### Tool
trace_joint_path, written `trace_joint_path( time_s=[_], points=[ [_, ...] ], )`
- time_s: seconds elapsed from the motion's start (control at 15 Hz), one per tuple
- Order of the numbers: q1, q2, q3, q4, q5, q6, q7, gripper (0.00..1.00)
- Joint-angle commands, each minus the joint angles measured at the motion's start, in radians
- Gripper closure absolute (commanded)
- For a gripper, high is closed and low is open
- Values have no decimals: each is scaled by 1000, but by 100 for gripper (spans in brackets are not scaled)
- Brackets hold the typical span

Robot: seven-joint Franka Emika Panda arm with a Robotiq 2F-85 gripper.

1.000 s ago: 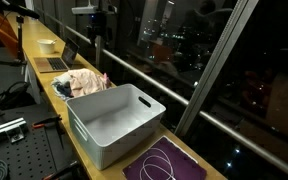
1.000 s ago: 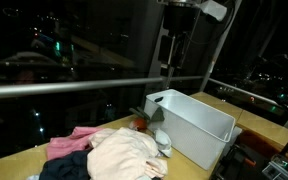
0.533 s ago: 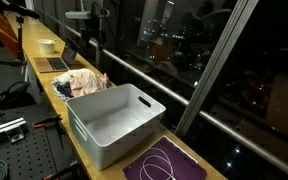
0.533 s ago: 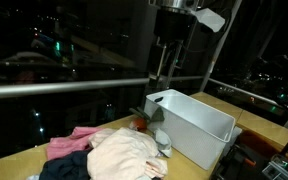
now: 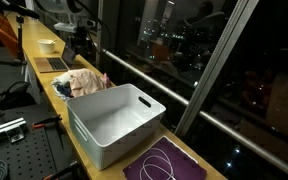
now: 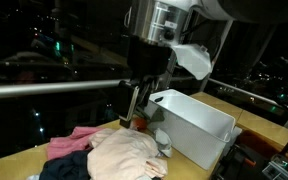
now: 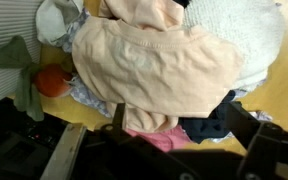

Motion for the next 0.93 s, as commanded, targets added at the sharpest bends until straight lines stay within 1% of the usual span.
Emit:
trace_joint_path(
  time_s=[0.0,0.13,0.53,0.73,0.8,0.87],
  points=[
    [18,50,-28,-3,-32,58,13,0],
    [25,93,-43,6,-48,87,12,0],
    [46,260,-72,41,-43,214,5,0],
    [46,326,-87,51,-27,242,-27,0],
    [45,338,-90,52,-24,249,-35,25],
    [43,344,-92,51,-22,251,-43,26]
  ],
)
